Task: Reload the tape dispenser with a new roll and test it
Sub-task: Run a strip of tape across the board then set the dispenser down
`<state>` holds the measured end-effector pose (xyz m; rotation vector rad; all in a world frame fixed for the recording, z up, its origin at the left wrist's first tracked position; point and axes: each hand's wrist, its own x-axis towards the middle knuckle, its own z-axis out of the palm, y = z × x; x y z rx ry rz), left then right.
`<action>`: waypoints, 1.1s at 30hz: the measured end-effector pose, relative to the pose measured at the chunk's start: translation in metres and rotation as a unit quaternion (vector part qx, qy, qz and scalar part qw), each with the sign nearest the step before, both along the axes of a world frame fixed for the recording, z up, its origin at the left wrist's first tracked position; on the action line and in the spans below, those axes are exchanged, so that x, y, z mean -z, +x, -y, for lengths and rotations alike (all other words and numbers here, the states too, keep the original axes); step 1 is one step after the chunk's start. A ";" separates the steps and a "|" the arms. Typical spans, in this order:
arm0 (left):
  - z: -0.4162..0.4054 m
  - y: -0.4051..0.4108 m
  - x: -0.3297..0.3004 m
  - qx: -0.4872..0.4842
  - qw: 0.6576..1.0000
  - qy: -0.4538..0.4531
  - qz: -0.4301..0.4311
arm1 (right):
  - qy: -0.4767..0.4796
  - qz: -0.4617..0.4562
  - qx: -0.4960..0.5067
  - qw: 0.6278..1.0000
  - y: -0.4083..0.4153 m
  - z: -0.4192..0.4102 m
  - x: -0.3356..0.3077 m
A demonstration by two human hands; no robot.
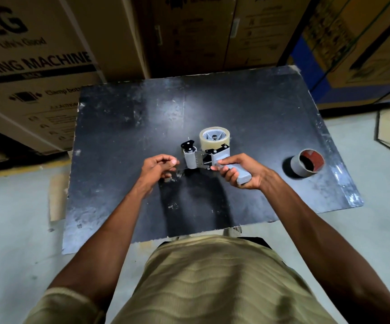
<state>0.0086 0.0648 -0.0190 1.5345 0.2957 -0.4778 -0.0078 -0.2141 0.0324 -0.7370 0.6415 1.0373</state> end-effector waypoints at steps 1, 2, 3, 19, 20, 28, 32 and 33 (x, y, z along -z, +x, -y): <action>0.001 0.002 -0.002 0.015 1.000 -0.007 -0.007 | 0.001 -0.005 0.009 1.000 -0.001 0.002 -0.003; 0.003 0.004 -0.003 0.035 0.999 -0.014 -0.013 | 0.002 -0.009 0.017 1.000 -0.001 0.004 -0.005; 0.005 0.006 -0.005 0.058 0.998 -0.022 -0.018 | 0.001 -0.011 0.023 1.000 -0.002 0.006 -0.008; 0.051 0.025 -0.009 0.135 0.980 -0.119 -0.090 | -0.023 0.012 0.097 0.995 -0.021 0.048 -0.033; 0.054 0.026 -0.009 0.134 0.979 -0.119 -0.092 | -0.033 0.015 0.098 0.995 -0.023 0.048 -0.034; 0.074 0.034 -0.018 0.186 0.981 -0.022 -0.051 | -0.175 0.084 0.124 0.973 -0.032 0.037 -0.029; 0.091 0.044 -0.019 0.198 0.979 0.042 0.008 | -0.254 0.141 0.164 0.943 -0.029 0.027 -0.024; 0.095 0.050 -0.016 0.198 0.978 0.057 0.024 | -0.275 0.158 0.170 0.933 -0.028 0.024 -0.022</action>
